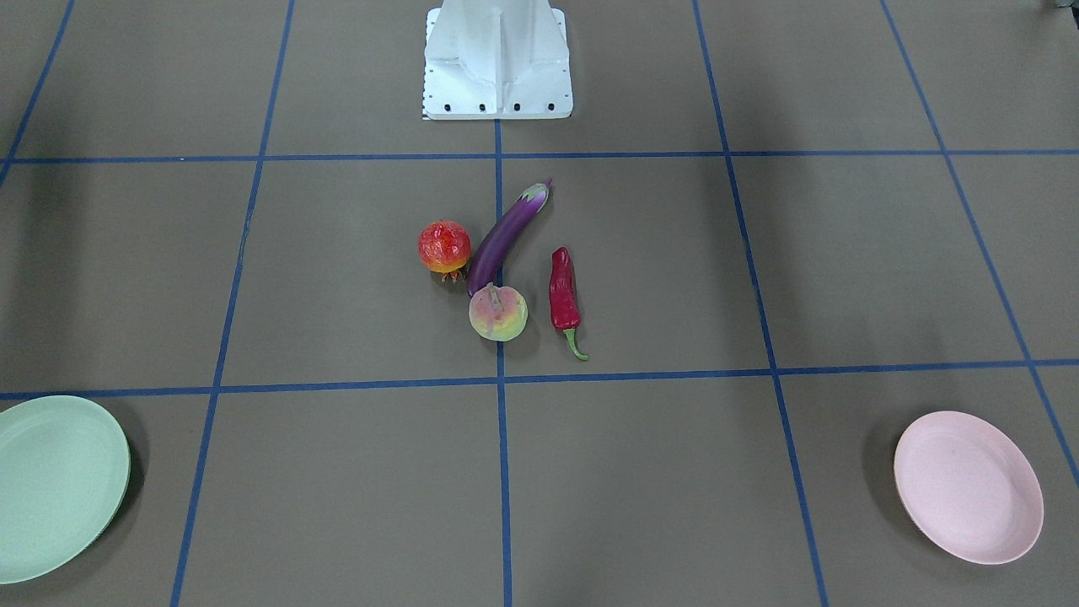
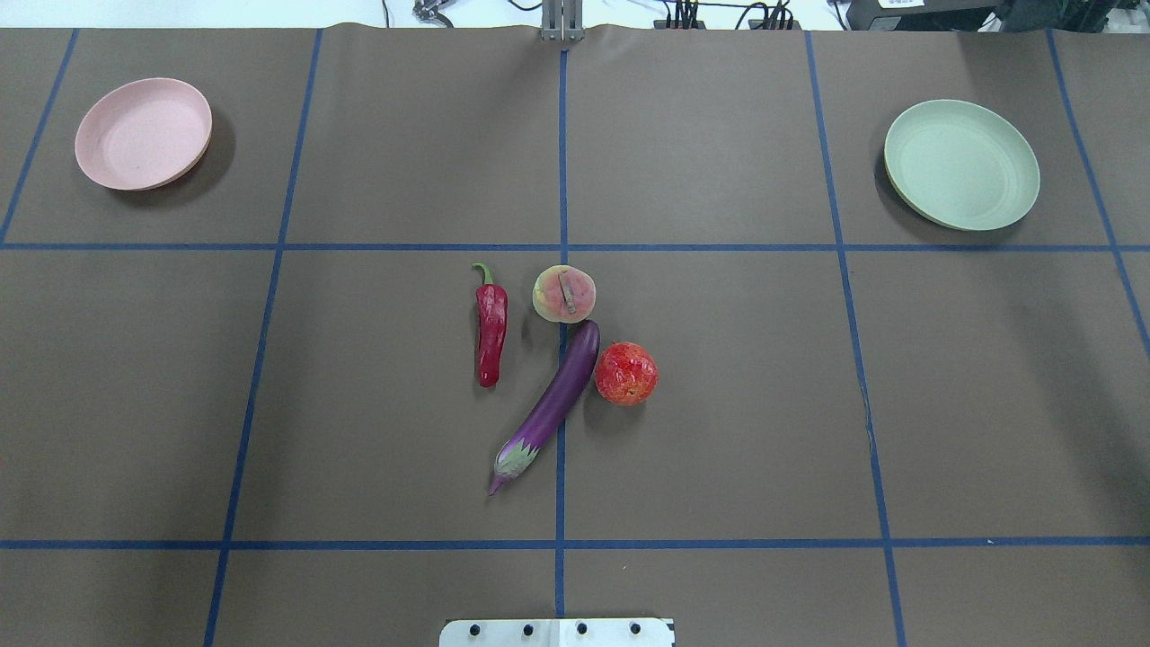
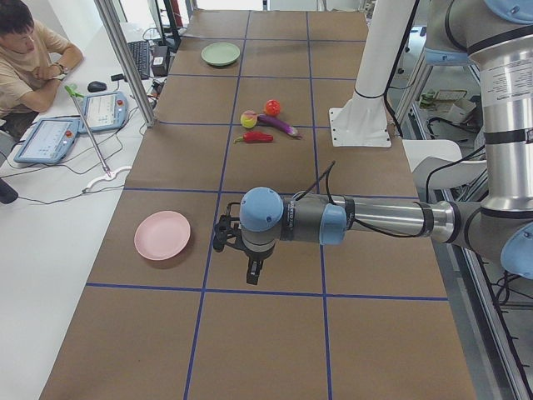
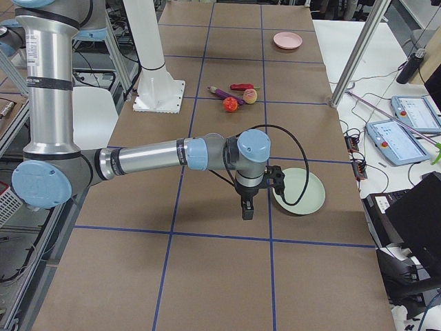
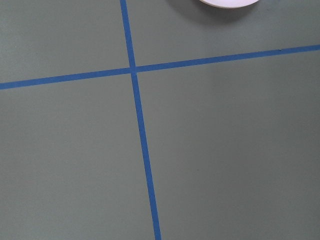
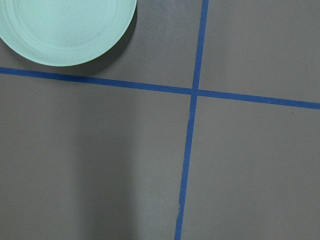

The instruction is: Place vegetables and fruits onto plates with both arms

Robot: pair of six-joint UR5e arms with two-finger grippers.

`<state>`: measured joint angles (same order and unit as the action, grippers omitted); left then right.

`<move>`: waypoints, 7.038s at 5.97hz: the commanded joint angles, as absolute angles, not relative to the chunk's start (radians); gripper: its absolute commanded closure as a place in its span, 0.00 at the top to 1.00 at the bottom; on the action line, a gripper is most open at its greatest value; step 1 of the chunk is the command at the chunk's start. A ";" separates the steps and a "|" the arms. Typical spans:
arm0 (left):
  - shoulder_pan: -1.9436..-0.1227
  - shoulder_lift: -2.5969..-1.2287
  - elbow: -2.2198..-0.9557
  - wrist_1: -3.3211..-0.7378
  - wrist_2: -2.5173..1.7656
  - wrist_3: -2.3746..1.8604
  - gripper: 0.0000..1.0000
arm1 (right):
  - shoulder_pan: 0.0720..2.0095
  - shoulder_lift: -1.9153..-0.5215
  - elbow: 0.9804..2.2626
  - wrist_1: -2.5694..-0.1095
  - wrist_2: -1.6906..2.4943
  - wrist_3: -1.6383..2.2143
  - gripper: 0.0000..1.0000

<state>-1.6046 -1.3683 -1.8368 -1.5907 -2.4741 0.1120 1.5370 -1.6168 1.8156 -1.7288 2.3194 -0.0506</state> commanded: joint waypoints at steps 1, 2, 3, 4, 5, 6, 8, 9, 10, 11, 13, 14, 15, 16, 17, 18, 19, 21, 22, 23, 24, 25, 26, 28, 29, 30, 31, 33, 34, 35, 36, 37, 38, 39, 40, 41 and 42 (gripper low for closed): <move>-1.602 -1.368 -1.836 -1.603 -2.473 0.115 1.00 | 1.537 -1.617 1.816 -1.729 2.321 -0.046 1.00; -1.601 -1.368 -1.838 -1.603 -2.473 0.114 1.00 | 1.536 -1.615 1.824 -1.721 2.321 -0.041 1.00; -1.601 -1.368 -1.835 -1.603 -2.473 0.114 1.00 | 1.522 -1.615 1.822 -1.633 2.366 -0.034 1.00; -1.601 -1.368 -1.832 -1.603 -2.473 0.115 1.00 | 1.490 -1.614 1.824 -1.597 2.453 0.001 1.00; -1.601 -1.368 -1.827 -1.603 -2.473 0.115 1.00 | 1.429 -1.605 1.836 -1.500 2.486 0.184 1.00; -1.601 -1.367 -1.825 -1.603 -2.473 0.115 1.00 | 1.310 -1.564 1.847 -1.353 2.464 0.512 1.00; -1.601 -1.367 -1.822 -1.603 -2.473 0.115 1.00 | 1.093 -1.441 1.873 -1.295 2.313 0.897 1.00; -1.601 -1.367 -1.822 -1.605 -2.473 0.115 1.00 | 0.969 -1.360 1.875 -1.308 2.204 1.055 1.00; -1.600 -1.367 -1.822 -1.605 -2.473 0.115 1.00 | 0.850 -1.285 1.870 -1.327 2.112 1.191 1.00; -1.600 -1.367 -1.821 -1.605 -2.473 0.115 1.00 | 0.742 -1.185 1.865 -1.423 2.017 1.275 1.00; -1.598 -1.368 -1.802 -1.605 -2.473 0.115 1.00 | 0.613 -1.031 1.814 -1.546 1.886 1.383 1.00; -1.598 -1.368 -1.796 -1.605 -2.473 0.115 1.00 | 0.568 -0.984 1.768 -1.546 1.821 1.408 1.00; -1.598 -1.370 -1.787 -1.605 -2.473 0.117 1.00 | 0.537 -0.959 1.732 -1.548 1.786 1.422 1.00; -1.598 -1.370 -1.787 -1.605 -2.474 0.117 1.00 | 0.511 -0.954 1.729 -1.549 1.757 1.424 1.00; -1.597 -1.370 -1.787 -1.605 -2.474 0.117 1.00 | 0.480 -0.954 1.724 -1.549 1.731 1.425 1.00; -1.597 -1.371 -1.786 -1.605 -2.474 0.117 1.00 | 0.465 -0.953 1.715 -1.545 1.720 1.451 1.00; -1.598 -1.371 -1.787 -1.605 -2.474 0.117 1.00 | 0.451 -0.934 1.710 -1.548 1.714 1.454 1.00; -1.597 -1.370 -1.786 -1.605 -2.474 0.117 1.00 | 0.410 -0.934 1.707 -1.545 1.681 1.480 1.00; -1.597 -1.371 -1.786 -1.605 -2.474 0.117 1.00 | 0.397 -0.942 1.709 -1.545 1.662 1.470 1.00; -1.597 -1.370 -1.786 -1.606 -2.474 0.115 1.00 | 0.397 -0.942 1.710 -1.548 1.648 1.460 1.00; -1.597 -1.371 -1.786 -1.606 -2.474 0.115 1.00 | 0.396 -0.951 1.712 -1.549 1.625 1.450 1.00; -1.597 -1.370 -1.787 -1.606 -2.474 0.115 1.00 | 0.393 -0.945 1.715 -1.554 1.603 1.451 0.75; -1.597 -1.370 -1.787 -1.606 -2.474 0.115 1.00 | 0.394 -0.942 1.726 -1.572 1.605 1.451 0.01; -1.597 -1.371 -1.789 -1.606 -2.476 0.115 1.00 | 0.452 -0.940 1.779 -1.572 1.630 1.450 0.00; -1.597 -1.371 -1.789 -1.608 -2.476 0.115 1.00 | 0.530 -0.943 1.778 -1.572 1.675 1.406 0.00; -1.597 -1.371 -1.789 -1.608 -2.480 0.115 1.00 | 0.645 -0.949 1.770 -1.562 1.759 1.270 0.00; -1.597 -1.371 -1.790 -1.608 -2.482 0.115 1.00 | 0.745 -0.956 1.754 -1.562 1.828 1.156 0.00; -1.597 -1.371 -1.790 -1.608 -2.482 0.115 1.00 | 0.921 -0.995 1.628 -1.536 1.931 0.888 0.00; -1.597 -1.371 -1.790 -1.608 -2.482 0.115 1.00 | 0.987 -1.067 1.530 -1.372 1.951 0.814 0.00; -1.597 -1.371 -1.790 -1.608 -2.483 0.115 1.00 | 1.064 -1.098 1.387 -1.210 2.030 0.714 0.00; -1.597 -1.371 -1.790 -1.608 -2.484 0.115 1.00 | 1.115 -1.103 1.270 -1.150 2.057 0.574 0.00; -1.597 -1.371 -1.789 -1.608 -2.484 0.115 1.00 | 1.132 -1.120 1.240 -1.144 2.057 0.531 0.00; -1.595 -1.371 -1.789 -1.608 -2.484 0.115 1.00 | 1.132 -1.140 1.239 -1.135 2.060 0.534 0.15; -1.595 -1.371 -1.789 -1.608 -2.484 0.115 1.00 | 1.131 -1.131 1.246 -1.135 2.062 0.551 0.99; -1.594 -1.371 -1.789 -1.608 -2.484 0.115 1.00 | 1.126 -1.120 1.273 -1.135 2.101 0.642 1.00; -1.594 -1.371 -1.789 -1.608 -2.484 0.115 1.00 | 1.091 -1.088 1.332 -1.135 2.123 0.778 1.00; -1.594 -1.371 -1.789 -1.608 -2.484 0.115 1.00 | 1.004 -1.019 1.377 -1.143 2.114 1.022 1.00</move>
